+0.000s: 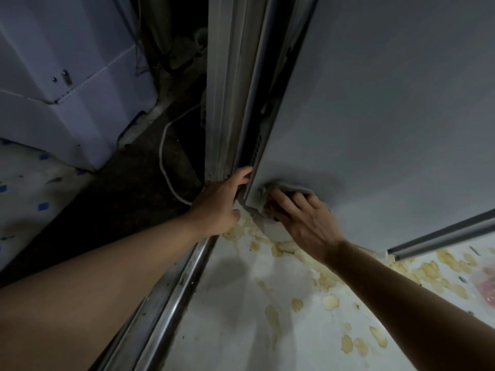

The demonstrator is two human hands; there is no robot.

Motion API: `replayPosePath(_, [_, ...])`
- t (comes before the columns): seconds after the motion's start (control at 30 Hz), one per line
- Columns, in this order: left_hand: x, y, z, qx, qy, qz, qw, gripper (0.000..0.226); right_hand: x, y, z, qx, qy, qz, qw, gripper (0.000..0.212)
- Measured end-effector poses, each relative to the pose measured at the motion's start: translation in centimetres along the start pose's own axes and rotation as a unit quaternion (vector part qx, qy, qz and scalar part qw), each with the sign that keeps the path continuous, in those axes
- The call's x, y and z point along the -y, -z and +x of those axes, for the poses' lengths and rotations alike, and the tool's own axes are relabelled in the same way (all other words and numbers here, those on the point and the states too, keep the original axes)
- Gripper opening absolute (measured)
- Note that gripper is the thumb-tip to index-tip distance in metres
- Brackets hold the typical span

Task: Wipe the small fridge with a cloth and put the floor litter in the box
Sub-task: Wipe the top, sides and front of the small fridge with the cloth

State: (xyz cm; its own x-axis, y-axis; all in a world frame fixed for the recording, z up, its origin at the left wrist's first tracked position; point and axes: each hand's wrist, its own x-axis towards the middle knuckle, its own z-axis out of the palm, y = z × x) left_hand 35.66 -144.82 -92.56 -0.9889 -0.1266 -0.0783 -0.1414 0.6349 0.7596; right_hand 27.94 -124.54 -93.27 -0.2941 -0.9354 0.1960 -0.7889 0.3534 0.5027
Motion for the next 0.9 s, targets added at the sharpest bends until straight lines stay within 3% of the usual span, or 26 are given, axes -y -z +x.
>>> replayPosePath(0.1, [0.6, 0.3, 0.1, -0.023, 0.0, 0.012, 1.0, 0.083, 0.6, 0.8, 2.7, -0.029, -0.024, -0.005, 0.999, 0.047])
replayPosePath(0.2, [0.9, 0.6, 0.1, -0.022, 0.018, 0.033, 0.999, 0.083, 0.8, -0.2, 2.6, -0.008, -0.003, -0.046, 0.999, 0.051])
replayPosePath(0.37, [1.3, 0.3, -0.1, -0.008, 0.03, 0.032, 0.999, 0.081, 2.9, -1.1, 3.2, 0.167, 0.114, -0.073, 0.977, 0.064])
replayPosePath(0.43, [1.6, 0.3, -0.2, -0.011, 0.036, 0.038, 0.999, 0.081, 4.3, -1.5, 4.0, 0.198, 0.124, -0.074, 0.97, 0.065])
replayPosePath(0.6, [0.9, -0.2, -0.6, 0.003, 0.041, 0.038, 0.998, 0.086, 4.4, -1.3, 3.4, 0.198, 0.113, -0.088, 0.97, 0.067])
replayPosePath(0.9, [-1.0, -2.2, -0.2, 0.027, 0.029, 0.031, 0.999, 0.104, 0.1, -2.4, -5.6, 0.216, 0.057, -0.105, 0.969, 0.066])
